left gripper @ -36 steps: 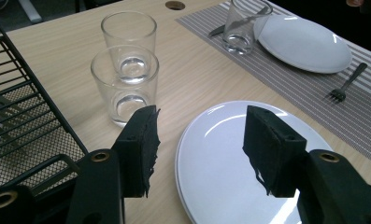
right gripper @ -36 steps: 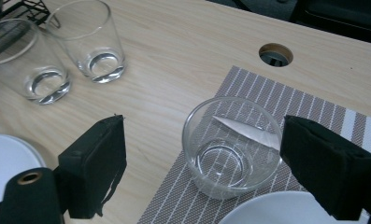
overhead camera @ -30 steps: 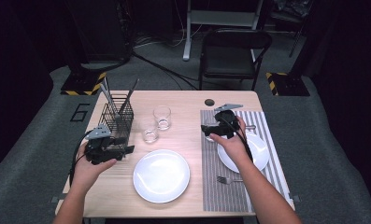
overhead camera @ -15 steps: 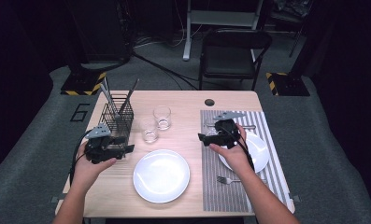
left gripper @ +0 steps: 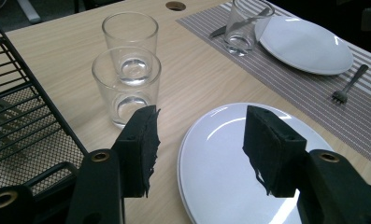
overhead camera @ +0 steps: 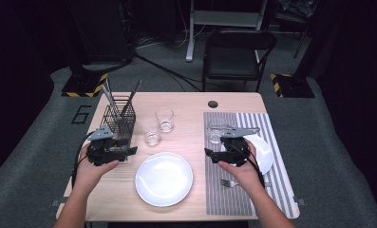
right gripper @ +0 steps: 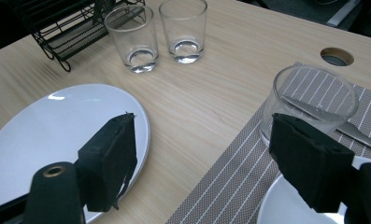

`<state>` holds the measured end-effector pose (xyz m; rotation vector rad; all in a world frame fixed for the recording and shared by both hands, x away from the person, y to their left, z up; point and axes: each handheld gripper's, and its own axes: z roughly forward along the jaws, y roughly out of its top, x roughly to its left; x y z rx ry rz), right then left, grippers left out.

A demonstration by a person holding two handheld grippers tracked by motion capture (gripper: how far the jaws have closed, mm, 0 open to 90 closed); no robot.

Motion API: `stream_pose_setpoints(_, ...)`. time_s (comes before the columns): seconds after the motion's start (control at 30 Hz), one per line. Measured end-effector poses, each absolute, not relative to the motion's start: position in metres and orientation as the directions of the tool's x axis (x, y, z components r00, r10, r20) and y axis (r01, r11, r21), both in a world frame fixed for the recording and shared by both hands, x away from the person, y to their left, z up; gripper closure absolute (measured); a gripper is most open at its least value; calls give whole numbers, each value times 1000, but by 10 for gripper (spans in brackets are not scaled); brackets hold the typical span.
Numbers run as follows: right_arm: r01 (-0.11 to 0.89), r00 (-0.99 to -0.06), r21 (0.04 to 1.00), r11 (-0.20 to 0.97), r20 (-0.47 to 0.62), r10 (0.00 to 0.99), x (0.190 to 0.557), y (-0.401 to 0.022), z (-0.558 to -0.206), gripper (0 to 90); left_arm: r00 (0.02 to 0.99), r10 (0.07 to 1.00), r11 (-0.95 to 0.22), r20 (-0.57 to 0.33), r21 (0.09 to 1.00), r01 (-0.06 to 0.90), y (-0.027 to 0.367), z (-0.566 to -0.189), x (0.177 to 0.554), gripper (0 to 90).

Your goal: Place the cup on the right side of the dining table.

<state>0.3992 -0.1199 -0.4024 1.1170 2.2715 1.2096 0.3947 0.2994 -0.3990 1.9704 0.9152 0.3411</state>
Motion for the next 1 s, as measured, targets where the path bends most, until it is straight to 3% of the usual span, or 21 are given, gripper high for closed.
stream_pose_setpoints(1.0, 469, -714, 791, 393, 78, 696, 356, -121, -457, 247, 695, 708, -320, -128, 819, 476, 294, -404, 403, 449)
